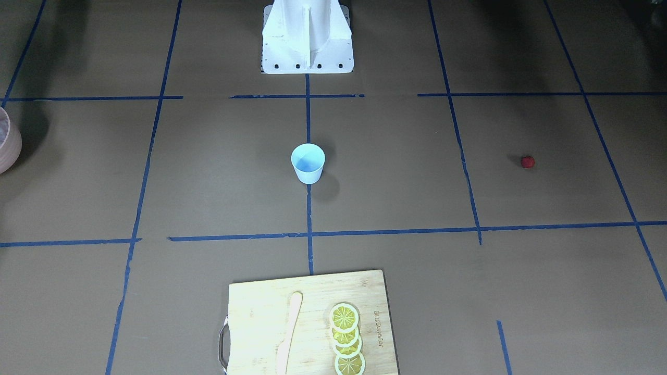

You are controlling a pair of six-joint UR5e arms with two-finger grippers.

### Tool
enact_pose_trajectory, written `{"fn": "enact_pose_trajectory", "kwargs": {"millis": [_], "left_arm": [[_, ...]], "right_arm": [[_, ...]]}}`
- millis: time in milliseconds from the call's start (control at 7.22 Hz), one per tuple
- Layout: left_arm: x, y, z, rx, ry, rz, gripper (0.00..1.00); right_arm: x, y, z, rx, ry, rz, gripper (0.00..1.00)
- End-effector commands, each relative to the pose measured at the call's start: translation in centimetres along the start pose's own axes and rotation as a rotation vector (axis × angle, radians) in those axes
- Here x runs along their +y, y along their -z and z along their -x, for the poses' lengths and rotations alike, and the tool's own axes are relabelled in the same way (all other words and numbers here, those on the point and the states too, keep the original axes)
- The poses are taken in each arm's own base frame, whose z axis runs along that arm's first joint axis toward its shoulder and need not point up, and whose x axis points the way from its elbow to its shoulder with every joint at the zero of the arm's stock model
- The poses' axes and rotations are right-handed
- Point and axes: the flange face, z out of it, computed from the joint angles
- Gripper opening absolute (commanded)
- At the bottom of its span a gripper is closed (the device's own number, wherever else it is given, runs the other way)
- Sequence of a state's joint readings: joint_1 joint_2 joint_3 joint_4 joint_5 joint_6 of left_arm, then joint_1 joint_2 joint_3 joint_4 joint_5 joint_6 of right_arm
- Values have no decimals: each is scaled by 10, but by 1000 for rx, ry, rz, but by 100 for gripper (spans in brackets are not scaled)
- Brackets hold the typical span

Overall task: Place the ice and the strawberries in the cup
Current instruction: 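Lower the right gripper into the pink bowl and grasp an ice cube, then carry the ice cube with the right gripper over the blue cup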

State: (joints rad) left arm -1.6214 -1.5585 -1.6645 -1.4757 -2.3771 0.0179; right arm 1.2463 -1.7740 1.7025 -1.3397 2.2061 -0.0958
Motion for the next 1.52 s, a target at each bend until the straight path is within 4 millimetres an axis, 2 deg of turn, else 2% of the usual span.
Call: {"fn": "enact_pose_trajectory", "kwargs": {"millis": [0, 277, 416, 554, 693, 831, 970, 1108, 1247, 1386], "left_arm": [[0, 1, -1, 0, 0, -2, 100], [0, 0, 0, 1, 3, 0, 100], [0, -1, 1, 1, 2, 1, 100], [0, -2, 2, 1, 5, 5, 100], [0, -2, 2, 1, 5, 5, 100], [1, -2, 2, 1, 3, 4, 100], [1, -2, 2, 1, 3, 4, 100], [0, -2, 2, 1, 4, 3, 100], [1, -3, 3, -1, 5, 5, 100], [2, -3, 3, -1, 7, 8, 100]], "right_arm": [[-4, 43, 4, -4, -9, -70, 0], [-8, 115, 34, 2, -43, -103, 1], [-18, 146, 54, 6, -31, -123, 0], [-50, 175, 69, 8, -24, -140, 0], [-91, 204, 87, -26, -26, -154, 0], [-132, 225, 108, -75, -10, -154, 0], [-170, 241, 139, -100, -33, -157, 0], [-208, 247, 191, -130, -86, -157, 0], [-240, 247, 255, -165, -134, -140, 0], [-257, 243, 319, -198, -198, -117, 0]]}}
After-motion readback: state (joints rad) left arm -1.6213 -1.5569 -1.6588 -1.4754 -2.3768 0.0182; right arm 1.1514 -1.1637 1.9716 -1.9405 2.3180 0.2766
